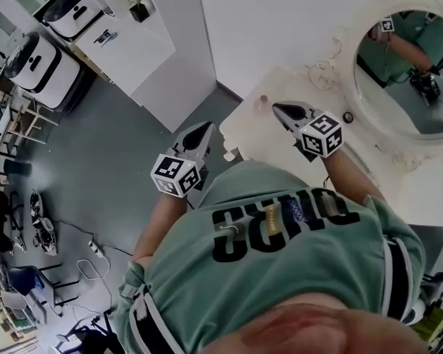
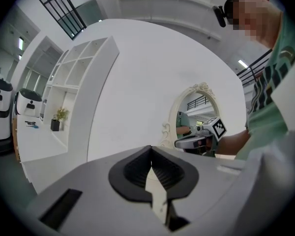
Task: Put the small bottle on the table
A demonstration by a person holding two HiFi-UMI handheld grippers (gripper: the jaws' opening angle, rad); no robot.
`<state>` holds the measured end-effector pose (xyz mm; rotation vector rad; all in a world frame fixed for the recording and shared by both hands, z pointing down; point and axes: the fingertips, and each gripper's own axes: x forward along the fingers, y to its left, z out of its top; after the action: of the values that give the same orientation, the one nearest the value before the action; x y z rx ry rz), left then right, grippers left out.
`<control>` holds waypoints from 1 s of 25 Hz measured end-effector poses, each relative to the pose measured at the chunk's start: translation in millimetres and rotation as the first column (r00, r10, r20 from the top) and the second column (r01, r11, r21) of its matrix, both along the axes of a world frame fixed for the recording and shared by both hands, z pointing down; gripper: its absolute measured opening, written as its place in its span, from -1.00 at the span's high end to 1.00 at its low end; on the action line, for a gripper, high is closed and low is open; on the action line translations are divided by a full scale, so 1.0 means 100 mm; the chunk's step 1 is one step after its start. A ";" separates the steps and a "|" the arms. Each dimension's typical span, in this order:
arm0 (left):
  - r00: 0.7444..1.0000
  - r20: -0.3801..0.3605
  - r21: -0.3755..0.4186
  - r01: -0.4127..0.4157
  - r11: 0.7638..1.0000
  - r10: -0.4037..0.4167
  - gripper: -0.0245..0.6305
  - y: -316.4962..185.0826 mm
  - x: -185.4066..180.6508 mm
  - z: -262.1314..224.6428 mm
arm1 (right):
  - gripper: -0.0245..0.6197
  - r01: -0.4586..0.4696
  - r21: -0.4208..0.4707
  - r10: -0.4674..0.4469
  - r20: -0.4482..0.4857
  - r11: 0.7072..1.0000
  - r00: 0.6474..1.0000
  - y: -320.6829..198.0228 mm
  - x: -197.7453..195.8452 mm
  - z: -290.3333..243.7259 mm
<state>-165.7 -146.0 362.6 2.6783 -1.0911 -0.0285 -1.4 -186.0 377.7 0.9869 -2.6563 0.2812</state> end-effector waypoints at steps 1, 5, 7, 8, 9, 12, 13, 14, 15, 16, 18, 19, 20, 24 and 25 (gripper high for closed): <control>1.000 -0.004 -0.001 0.004 1.000 -0.004 0.90 0.01 -0.01 0.00 | 0.94 0.004 -0.005 -0.004 0.003 1.000 1.000 0.00 0.00 -0.01; 1.000 -0.013 -0.013 0.024 1.000 -0.024 0.90 0.05 -0.04 0.03 | 0.94 0.021 -0.019 -0.021 0.011 1.000 1.000 0.01 -0.03 -0.04; 0.999 -0.013 -0.020 0.030 0.999 -0.031 0.90 0.06 -0.05 0.04 | 0.94 0.027 -0.024 -0.027 0.019 0.999 0.999 0.01 -0.05 -0.03; 0.999 -0.012 -0.024 0.033 0.999 -0.033 0.90 0.07 -0.05 0.05 | 0.94 0.029 -0.025 -0.029 0.023 0.999 0.999 0.01 -0.06 -0.03; 0.999 -0.009 -0.026 0.034 0.999 -0.035 0.90 0.08 -0.06 0.05 | 0.94 0.031 -0.027 -0.030 0.027 0.999 0.999 0.02 -0.06 -0.03; 0.999 -0.005 -0.032 0.038 0.999 -0.038 0.90 0.09 -0.08 0.05 | 0.94 0.029 -0.036 -0.028 0.038 0.999 0.999 0.02 -0.07 0.00; 0.999 -0.004 -0.033 0.040 0.999 -0.040 0.90 0.09 -0.09 0.05 | 0.94 0.027 -0.039 -0.025 0.040 0.999 0.999 0.02 -0.07 0.01; 0.999 -0.003 -0.035 0.041 0.999 -0.042 0.90 0.10 -0.09 0.06 | 0.94 0.025 -0.042 -0.023 0.041 0.999 0.999 0.02 -0.07 0.03; 0.999 0.000 -0.036 0.042 0.998 -0.042 0.90 0.11 -0.10 0.06 | 0.94 0.022 -0.044 -0.021 0.042 0.999 0.999 0.03 -0.06 0.04; 0.999 0.003 -0.038 0.042 0.998 -0.042 0.90 0.13 -0.11 0.07 | 0.94 0.020 -0.044 -0.018 0.044 0.999 0.999 0.04 -0.06 0.04; 0.999 0.009 -0.042 0.041 0.998 -0.041 0.90 0.16 -0.12 0.07 | 0.94 0.016 -0.040 -0.014 0.046 0.999 0.999 0.06 -0.05 0.04; 0.999 0.010 -0.043 0.041 0.998 -0.041 0.90 0.18 -0.12 0.07 | 0.94 0.015 -0.036 -0.014 0.048 0.999 0.999 0.08 -0.04 0.04; 0.999 0.012 -0.043 0.041 0.998 -0.041 0.90 0.19 -0.12 0.07 | 0.94 0.016 -0.033 -0.014 0.050 0.999 0.999 0.09 -0.04 0.03; 0.999 0.011 -0.037 0.041 0.998 -0.041 0.90 0.22 -0.12 0.05 | 0.94 0.021 -0.024 -0.020 0.046 1.000 0.999 0.14 -0.04 0.03; 0.999 0.010 -0.037 0.039 0.999 -0.039 0.90 0.22 -0.11 0.06 | 0.94 0.021 -0.023 -0.020 0.045 1.000 0.999 0.14 -0.04 0.04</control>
<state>-177.0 -124.0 368.1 2.6269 -1.1356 -0.0030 -5.2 -171.7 381.2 0.9564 -2.6946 0.3333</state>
